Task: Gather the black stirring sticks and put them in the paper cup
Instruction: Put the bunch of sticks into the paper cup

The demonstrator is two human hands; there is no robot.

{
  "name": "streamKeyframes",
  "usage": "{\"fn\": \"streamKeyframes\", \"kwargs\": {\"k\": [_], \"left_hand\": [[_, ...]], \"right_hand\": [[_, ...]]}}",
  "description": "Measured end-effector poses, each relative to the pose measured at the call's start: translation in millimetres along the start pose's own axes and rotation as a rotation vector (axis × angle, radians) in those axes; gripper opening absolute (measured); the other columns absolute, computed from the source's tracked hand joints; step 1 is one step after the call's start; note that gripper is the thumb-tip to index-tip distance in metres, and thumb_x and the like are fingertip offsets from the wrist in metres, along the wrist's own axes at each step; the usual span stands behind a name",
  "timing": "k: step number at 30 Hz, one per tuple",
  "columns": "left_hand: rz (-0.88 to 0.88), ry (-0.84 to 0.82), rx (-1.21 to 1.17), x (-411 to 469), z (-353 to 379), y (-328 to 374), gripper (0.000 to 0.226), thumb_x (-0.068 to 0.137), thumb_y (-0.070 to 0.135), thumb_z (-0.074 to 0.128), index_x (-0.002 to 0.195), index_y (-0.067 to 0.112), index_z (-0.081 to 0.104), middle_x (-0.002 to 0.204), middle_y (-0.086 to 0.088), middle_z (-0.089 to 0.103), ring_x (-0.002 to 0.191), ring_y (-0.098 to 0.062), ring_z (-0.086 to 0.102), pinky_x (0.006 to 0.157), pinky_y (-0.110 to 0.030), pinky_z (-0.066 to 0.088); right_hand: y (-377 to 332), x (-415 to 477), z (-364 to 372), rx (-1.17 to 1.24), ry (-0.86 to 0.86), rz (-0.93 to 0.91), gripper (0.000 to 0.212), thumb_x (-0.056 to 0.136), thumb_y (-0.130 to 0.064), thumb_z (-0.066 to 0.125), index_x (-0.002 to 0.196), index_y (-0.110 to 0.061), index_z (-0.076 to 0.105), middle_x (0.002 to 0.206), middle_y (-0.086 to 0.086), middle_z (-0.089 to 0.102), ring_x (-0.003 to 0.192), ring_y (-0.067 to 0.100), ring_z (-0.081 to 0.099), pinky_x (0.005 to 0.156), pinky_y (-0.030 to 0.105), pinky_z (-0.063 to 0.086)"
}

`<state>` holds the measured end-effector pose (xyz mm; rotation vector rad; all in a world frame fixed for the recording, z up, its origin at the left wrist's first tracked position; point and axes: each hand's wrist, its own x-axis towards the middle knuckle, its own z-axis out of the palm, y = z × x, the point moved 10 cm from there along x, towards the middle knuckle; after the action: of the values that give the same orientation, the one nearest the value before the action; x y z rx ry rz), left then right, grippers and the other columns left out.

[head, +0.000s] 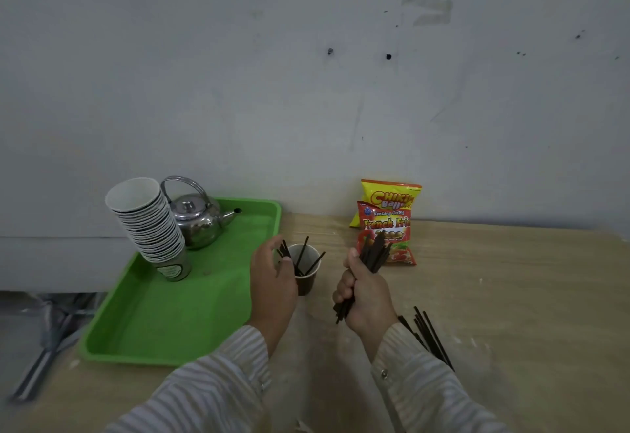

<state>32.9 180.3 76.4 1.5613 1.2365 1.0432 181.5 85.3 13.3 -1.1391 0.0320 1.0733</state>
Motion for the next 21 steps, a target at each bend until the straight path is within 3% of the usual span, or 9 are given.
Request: {"fn": "streamKeyframes", "kwargs": {"k": [3, 5, 8, 12, 15, 17, 19, 21], "left_hand": [[-0.160, -0.088, -0.070, 12, 6, -31, 0.048, 0.087, 0.004, 0.048, 0.134, 0.014, 0.041, 0.138, -0.003, 0.043, 0.130, -0.017, 0.038, 0.112, -0.041, 0.030], [-0.229, -0.172, -0.132, 16, 16, -41, 0.054, 0.089, 0.002, 0.048, 0.139, 0.014, 0.034, 0.138, 0.003, 0.040, 0.132, -0.014, 0.034, 0.113, -0.037, 0.028], [-0.296, -0.255, -0.223, 24, 26, -47, 0.052, 0.089, -0.003, 0.047, 0.138, 0.011, 0.036, 0.131, 0.000, 0.045, 0.123, -0.014, 0.041, 0.102, -0.029, 0.032], [-0.365, -0.319, -0.184, 33, 37, -60, 0.046, 0.087, -0.003, 0.047, 0.131, 0.011, 0.047, 0.128, -0.008, 0.055, 0.116, -0.022, 0.050, 0.097, -0.031, 0.038], [-0.380, -0.316, -0.204, 33, 41, -61, 0.041, 0.085, -0.009, 0.043, 0.117, 0.014, 0.055, 0.114, -0.005, 0.061, 0.099, -0.016, 0.056, 0.077, -0.020, 0.044], [-0.388, -0.318, -0.239, 32, 44, -62, 0.045, 0.084, -0.012, 0.040, 0.106, 0.023, 0.058, 0.106, -0.001, 0.062, 0.091, -0.010, 0.057, 0.073, -0.014, 0.045], [-0.401, -0.323, -0.260, 32, 47, -66, 0.048, 0.083, -0.013, 0.039, 0.102, 0.027, 0.058, 0.110, -0.004, 0.063, 0.095, -0.012, 0.058, 0.083, -0.023, 0.046], [-0.400, -0.342, -0.266, 31, 49, -68, 0.048, 0.083, -0.011, 0.039, 0.111, 0.024, 0.057, 0.118, -0.007, 0.062, 0.104, -0.017, 0.058, 0.090, -0.029, 0.045]], "right_hand": [[6, 12, 14, 0.061, 0.012, -0.015, 0.029, 0.091, -0.029, 0.057, 0.067, -0.013, 0.052, 0.035, -0.006, 0.035, 0.030, 0.009, 0.031, 0.038, 0.022, 0.026], [7, 21, 23, 0.122, 0.021, -0.032, 0.033, 0.091, -0.030, 0.057, 0.062, -0.016, 0.050, 0.036, -0.006, 0.036, 0.031, 0.009, 0.032, 0.038, 0.023, 0.027], [0, 34, 30, 0.220, 0.049, -0.086, 0.035, 0.090, -0.032, 0.058, 0.059, -0.019, 0.050, 0.039, -0.006, 0.039, 0.033, 0.010, 0.033, 0.044, 0.027, 0.029], [-12, 47, 38, 0.249, 0.073, -0.175, 0.035, 0.090, -0.033, 0.059, 0.060, -0.017, 0.049, 0.042, -0.003, 0.040, 0.035, 0.011, 0.035, 0.044, 0.027, 0.030], [-17, 55, 45, 0.192, 0.090, -0.249, 0.034, 0.090, -0.031, 0.058, 0.062, -0.017, 0.047, 0.041, -0.004, 0.040, 0.033, 0.012, 0.035, 0.040, 0.023, 0.030], [-20, 60, 48, 0.122, 0.096, -0.331, 0.029, 0.089, -0.032, 0.059, 0.071, -0.013, 0.048, 0.041, -0.003, 0.040, 0.033, 0.013, 0.037, 0.039, 0.022, 0.031], [-20, 63, 50, 0.025, 0.111, -0.410, 0.035, 0.084, -0.038, 0.063, 0.091, -0.007, 0.050, 0.043, -0.001, 0.042, 0.034, 0.015, 0.039, 0.039, 0.023, 0.033], [-20, 61, 51, -0.070, 0.129, -0.464, 0.049, 0.082, -0.038, 0.064, 0.104, 0.004, 0.051, 0.044, 0.002, 0.043, 0.034, 0.014, 0.041, 0.036, 0.022, 0.035]]}}
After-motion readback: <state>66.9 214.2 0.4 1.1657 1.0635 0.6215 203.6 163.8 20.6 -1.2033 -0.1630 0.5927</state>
